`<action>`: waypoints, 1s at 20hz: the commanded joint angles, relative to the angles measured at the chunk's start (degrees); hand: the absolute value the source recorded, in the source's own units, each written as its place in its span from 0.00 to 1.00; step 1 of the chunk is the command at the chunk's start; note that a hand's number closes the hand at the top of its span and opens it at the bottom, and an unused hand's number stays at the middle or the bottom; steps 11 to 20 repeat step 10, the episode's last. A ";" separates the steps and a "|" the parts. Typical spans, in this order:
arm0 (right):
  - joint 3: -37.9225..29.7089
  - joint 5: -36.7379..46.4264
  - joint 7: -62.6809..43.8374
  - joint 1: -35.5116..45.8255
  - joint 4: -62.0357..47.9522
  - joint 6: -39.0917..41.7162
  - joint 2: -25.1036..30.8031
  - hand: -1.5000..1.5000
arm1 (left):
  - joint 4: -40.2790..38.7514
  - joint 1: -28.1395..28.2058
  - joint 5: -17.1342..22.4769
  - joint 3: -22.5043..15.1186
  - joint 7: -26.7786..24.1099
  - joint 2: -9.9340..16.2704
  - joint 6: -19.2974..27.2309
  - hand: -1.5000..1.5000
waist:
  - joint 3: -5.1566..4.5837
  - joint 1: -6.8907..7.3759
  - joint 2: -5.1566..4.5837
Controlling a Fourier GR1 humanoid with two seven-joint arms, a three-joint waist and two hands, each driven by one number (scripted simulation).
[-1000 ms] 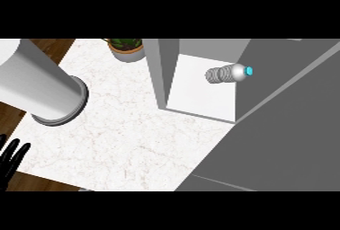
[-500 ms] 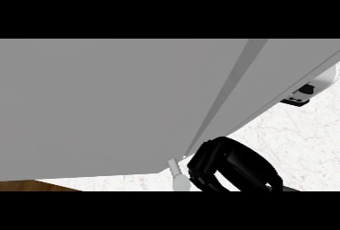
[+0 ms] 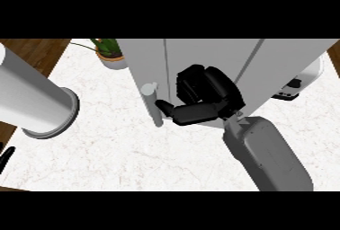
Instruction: Pick up the bottled water, place it into the cabinet and close the cabinet
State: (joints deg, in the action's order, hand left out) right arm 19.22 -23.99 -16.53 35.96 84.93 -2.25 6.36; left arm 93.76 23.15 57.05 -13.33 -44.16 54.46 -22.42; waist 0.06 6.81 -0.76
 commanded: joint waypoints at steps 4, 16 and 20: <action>-6.27 3.02 4.94 13.17 -18.83 -0.37 -1.60 1.00 | -0.51 -0.59 1.09 2.02 0.02 0.66 -3.90 0.00 | -0.15 -1.16 -0.69; -7.20 2.76 7.62 14.26 -22.78 1.63 -1.52 1.00 | -0.20 -1.11 1.09 2.41 1.14 -0.85 -2.53 0.00 | -0.15 -1.76 -0.66; -7.20 2.76 7.62 14.26 -22.78 1.63 -1.52 1.00 | -0.20 -1.11 1.09 2.41 1.14 -0.85 -2.53 0.00 | -0.15 -1.76 -0.66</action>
